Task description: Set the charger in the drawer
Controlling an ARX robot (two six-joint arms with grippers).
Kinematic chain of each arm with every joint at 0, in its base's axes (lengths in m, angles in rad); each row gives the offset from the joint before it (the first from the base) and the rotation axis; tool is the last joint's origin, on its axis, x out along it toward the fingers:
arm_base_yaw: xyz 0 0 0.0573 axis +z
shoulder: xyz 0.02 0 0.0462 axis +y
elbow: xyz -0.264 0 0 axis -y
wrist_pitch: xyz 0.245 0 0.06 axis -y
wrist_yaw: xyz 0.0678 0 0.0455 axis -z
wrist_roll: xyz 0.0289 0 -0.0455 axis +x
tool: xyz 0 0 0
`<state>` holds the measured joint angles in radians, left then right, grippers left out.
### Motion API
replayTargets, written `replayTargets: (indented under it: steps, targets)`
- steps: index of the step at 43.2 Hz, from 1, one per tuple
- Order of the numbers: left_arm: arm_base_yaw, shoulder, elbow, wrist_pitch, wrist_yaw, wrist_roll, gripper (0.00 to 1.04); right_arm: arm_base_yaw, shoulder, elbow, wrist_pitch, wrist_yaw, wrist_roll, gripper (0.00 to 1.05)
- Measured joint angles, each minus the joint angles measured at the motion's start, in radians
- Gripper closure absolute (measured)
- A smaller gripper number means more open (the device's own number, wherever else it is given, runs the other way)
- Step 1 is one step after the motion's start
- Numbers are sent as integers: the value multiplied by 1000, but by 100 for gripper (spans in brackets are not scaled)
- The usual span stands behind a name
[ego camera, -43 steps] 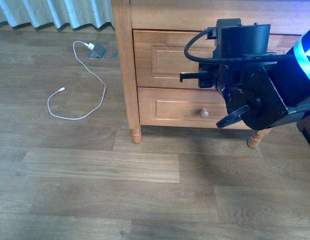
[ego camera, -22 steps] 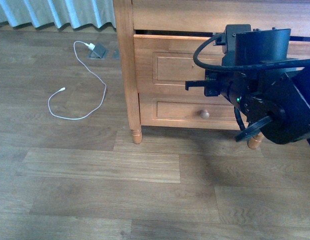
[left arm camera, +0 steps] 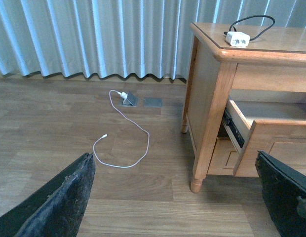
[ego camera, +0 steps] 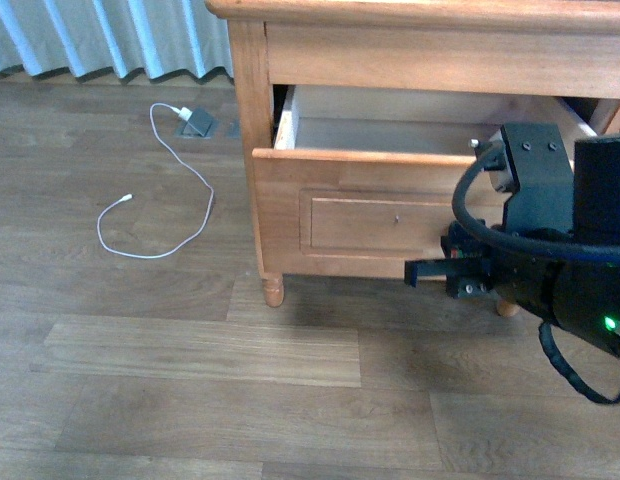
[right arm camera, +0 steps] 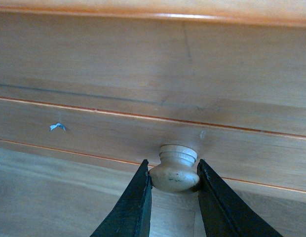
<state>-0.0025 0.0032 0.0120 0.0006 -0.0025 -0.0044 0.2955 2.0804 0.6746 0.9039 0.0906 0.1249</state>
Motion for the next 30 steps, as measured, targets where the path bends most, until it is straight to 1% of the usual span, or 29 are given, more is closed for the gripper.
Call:
replayTargets:
  steps: [11,16,27,28,30]
  targets:
    - [0,0,0,0,0,0,6,-9,-143,-172,-42,-105,-34,83]
    - [0,0,0,0,0,0,6,-9,-182,-214,-48,-122,-50,84]
    - [0,0,0,0,0,0,6,-10,-200,-227,-63,-137,-56,84]
    - [0,0,0,0,0,0,6,-10,-200,-227,-63,-138,-57,83]
    - [0,0,0,0,0,0,6,-10,-200,-227,-63,-135,-54,77]
